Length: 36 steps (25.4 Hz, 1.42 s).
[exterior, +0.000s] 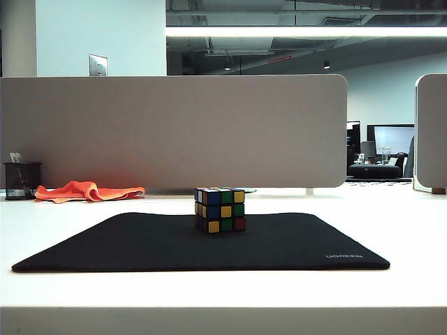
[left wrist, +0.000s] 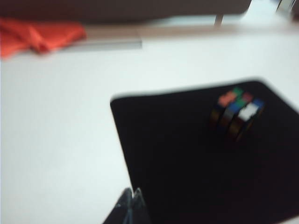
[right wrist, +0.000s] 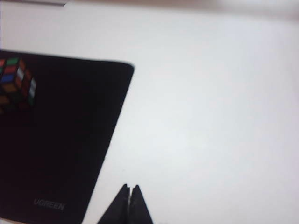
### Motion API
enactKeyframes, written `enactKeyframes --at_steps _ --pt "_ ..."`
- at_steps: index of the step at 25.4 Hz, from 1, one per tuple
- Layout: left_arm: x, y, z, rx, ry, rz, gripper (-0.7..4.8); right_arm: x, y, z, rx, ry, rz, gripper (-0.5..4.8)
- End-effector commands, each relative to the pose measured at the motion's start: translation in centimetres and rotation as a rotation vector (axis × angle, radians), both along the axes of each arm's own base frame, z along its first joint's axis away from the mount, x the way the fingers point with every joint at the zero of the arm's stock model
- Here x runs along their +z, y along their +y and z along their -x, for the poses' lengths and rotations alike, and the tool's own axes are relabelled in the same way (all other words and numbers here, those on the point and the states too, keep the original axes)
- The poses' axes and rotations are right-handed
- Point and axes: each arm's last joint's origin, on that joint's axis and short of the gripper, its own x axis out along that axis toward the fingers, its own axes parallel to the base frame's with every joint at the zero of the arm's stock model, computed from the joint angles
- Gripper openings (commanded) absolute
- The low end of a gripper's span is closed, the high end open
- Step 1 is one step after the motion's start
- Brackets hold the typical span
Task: Pick up the cube on the right side of the mouse pad, then place it in the center of the mouse pad.
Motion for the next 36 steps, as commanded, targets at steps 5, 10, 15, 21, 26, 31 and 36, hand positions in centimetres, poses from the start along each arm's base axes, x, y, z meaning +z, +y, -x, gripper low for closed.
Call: enactKeyframes --at_steps 5,10,15,21,26,31,36 --pt "-2.5 0.0 -0.7 0.063 -0.130 0.020 -0.04 -1.3 0.4 -1.0 0.005 -0.287 -0.102 0.22" --pt "-4.0 0.2 -0.1 0.064 -0.179 0.033 -0.04 -1.4 0.4 -0.9 0.013 -0.295 -0.089 0.22" --pt "-4.4 0.3 0.6 0.066 -0.220 0.060 -0.03 -1.0 0.2 -0.2 0.015 -0.331 -0.101 0.22" --pt "-4.4 0.3 1.2 0.025 -0.250 0.105 -0.04 -1.9 -0.2 0.8 0.012 -0.343 -0.104 0.22" --pt "-4.5 0.5 1.4 0.050 -0.254 0.104 -0.04 -3.0 -0.5 1.9 0.011 -0.334 -0.101 0.22" --pt "-5.2 0.5 1.6 0.050 -0.219 0.092 -0.03 -3.7 -0.9 3.1 0.011 -0.325 -0.098 0.22" --pt "-6.4 0.5 1.6 0.046 -0.195 0.088 -0.03 -4.6 -1.1 3.8 0.010 -0.330 -0.099 0.22"
